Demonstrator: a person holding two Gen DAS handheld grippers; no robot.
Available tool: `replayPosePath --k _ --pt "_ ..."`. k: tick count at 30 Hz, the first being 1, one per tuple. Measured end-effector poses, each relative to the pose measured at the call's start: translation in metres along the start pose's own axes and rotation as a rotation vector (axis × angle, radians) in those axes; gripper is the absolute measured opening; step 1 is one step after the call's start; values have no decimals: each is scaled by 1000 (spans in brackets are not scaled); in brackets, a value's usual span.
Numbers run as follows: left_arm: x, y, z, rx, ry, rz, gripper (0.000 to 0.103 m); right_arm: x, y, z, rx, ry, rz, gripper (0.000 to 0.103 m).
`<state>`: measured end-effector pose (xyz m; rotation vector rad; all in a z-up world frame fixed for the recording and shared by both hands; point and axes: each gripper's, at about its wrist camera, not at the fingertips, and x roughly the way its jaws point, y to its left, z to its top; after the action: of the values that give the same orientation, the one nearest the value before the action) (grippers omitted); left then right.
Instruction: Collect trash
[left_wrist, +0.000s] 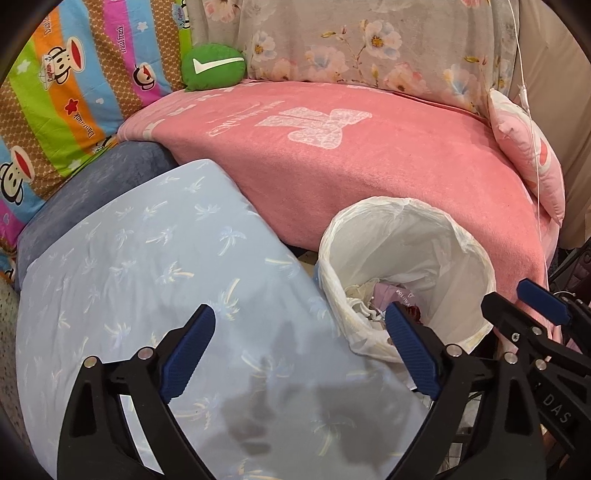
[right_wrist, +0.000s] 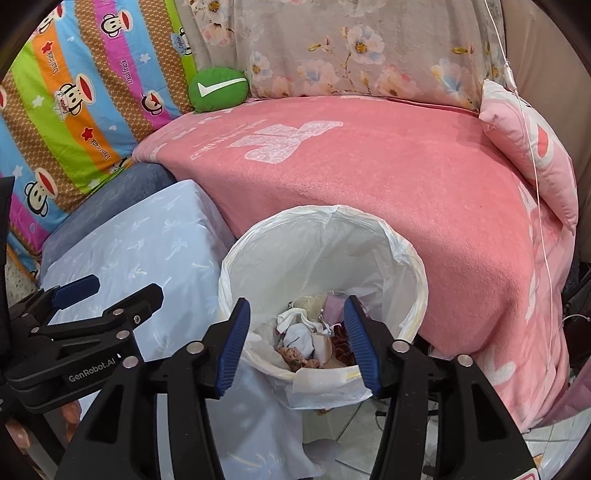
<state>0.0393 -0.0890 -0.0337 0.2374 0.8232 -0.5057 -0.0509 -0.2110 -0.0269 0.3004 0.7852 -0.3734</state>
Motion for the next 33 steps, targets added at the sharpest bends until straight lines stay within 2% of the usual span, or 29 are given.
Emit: replayPosePath --k 5,6,7,9,22,23,24,33 --pt "-2 6 -8 -13 5 14 92 -1 7 -6 -13 8 -7 64" --pt "-3 7 -10 -15 5 16 92 -2 8 -8 -14 13 -7 68" --pt "-3 9 -12 -18 6 19 92 -2 9 -9 -16 19 -8 77" --pt "-6 12 -16 -29 5 23 92 -4 13 -14 -23 12 -14 85" --pt "-19 26 -29 -76 -9 66 93 -20 20 -27 -60 -27 -69 88" --pt "-20 25 -29 -76 -12 69 93 -21 20 -27 -61 -30 -71 90" --pt "-21 25 -30 -75 -14 73 93 -21 21 -27 -63 -31 -72 97" --pt "-23 22 -32 -77 -19 93 93 -24 24 -27 -82 -40 -69 97"
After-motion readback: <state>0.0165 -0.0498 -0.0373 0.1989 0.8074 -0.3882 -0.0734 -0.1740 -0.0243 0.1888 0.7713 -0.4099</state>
